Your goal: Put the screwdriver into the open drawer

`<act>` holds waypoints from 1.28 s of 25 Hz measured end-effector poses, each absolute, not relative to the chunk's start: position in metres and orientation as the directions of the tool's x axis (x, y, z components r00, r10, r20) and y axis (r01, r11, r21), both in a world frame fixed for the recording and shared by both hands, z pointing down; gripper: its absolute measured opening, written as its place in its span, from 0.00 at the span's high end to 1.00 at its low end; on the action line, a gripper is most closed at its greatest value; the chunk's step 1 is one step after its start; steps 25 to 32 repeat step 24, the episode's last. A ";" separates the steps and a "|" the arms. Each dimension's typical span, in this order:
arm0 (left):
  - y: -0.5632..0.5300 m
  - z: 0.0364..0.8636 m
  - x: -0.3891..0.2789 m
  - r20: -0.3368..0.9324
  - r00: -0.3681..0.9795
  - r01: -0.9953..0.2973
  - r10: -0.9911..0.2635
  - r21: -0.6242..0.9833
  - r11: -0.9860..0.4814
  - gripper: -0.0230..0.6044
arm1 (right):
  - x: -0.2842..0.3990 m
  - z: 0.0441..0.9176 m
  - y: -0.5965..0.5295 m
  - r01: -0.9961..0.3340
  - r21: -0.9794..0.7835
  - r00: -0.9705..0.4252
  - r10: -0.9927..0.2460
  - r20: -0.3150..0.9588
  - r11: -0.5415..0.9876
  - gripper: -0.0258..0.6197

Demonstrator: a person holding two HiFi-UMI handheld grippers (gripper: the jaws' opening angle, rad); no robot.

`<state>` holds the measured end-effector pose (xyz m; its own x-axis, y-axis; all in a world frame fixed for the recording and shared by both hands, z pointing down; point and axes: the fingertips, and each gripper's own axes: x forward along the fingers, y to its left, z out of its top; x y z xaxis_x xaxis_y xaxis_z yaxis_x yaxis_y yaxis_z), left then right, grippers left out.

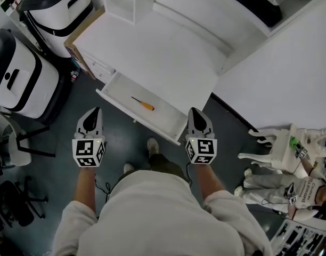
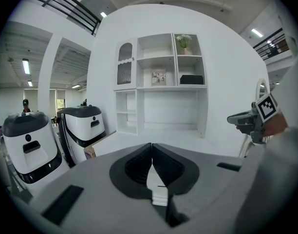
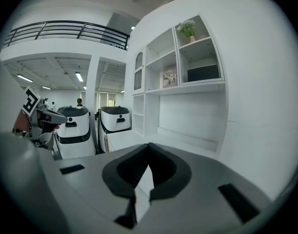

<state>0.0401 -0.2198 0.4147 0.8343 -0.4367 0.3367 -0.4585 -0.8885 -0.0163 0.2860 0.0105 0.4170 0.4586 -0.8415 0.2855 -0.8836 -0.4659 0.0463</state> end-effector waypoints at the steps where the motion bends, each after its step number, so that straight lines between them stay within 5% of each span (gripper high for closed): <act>1: -0.219 0.415 0.041 0.336 0.836 -0.455 -0.433 -0.016 -0.890 0.95 | 0.286 0.416 0.012 -0.881 0.046 0.464 -0.839 0.283 -0.471 0.96; 32: -0.214 0.415 0.038 0.339 0.836 -0.450 -0.431 -0.023 -0.893 0.95 | 0.286 0.416 0.006 -0.883 0.049 0.460 -0.844 0.277 -0.466 0.96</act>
